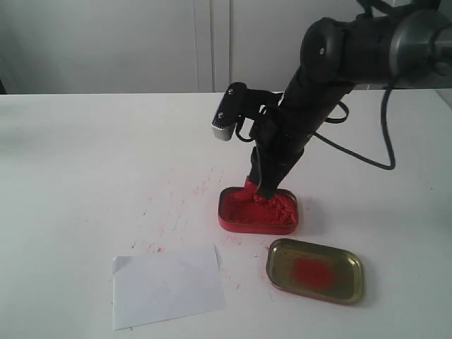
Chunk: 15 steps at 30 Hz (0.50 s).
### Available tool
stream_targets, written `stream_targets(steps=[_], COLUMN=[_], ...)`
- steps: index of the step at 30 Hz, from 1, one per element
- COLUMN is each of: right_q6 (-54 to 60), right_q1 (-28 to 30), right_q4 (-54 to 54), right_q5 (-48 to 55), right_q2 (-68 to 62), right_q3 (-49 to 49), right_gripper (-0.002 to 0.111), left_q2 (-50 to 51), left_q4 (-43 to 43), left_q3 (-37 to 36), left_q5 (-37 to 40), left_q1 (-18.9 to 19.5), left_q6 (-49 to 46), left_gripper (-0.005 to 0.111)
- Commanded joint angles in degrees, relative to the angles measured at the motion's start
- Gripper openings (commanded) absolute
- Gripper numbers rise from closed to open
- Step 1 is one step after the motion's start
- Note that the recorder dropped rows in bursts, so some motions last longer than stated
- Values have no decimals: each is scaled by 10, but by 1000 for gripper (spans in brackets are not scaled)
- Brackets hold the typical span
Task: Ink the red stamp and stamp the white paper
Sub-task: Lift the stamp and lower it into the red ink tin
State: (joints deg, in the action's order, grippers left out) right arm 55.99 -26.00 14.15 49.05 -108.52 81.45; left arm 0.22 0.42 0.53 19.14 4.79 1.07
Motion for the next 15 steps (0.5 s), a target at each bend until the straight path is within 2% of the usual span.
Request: stream_targets(steps=[1, 15], right_q6=[-9, 8], right_q1=[-2, -2], right_q4=[-10, -16], right_q5=[2, 7], right_q2=[-27, -55], right_q3=[21, 21], right_gripper=[0, 0], left_q2=[-2, -2], left_q4=[0, 0], left_q3=[-5, -5], left_q5=[4, 4], left_q1=[2, 2], left_q6=[1, 1], left_gripper=[0, 0])
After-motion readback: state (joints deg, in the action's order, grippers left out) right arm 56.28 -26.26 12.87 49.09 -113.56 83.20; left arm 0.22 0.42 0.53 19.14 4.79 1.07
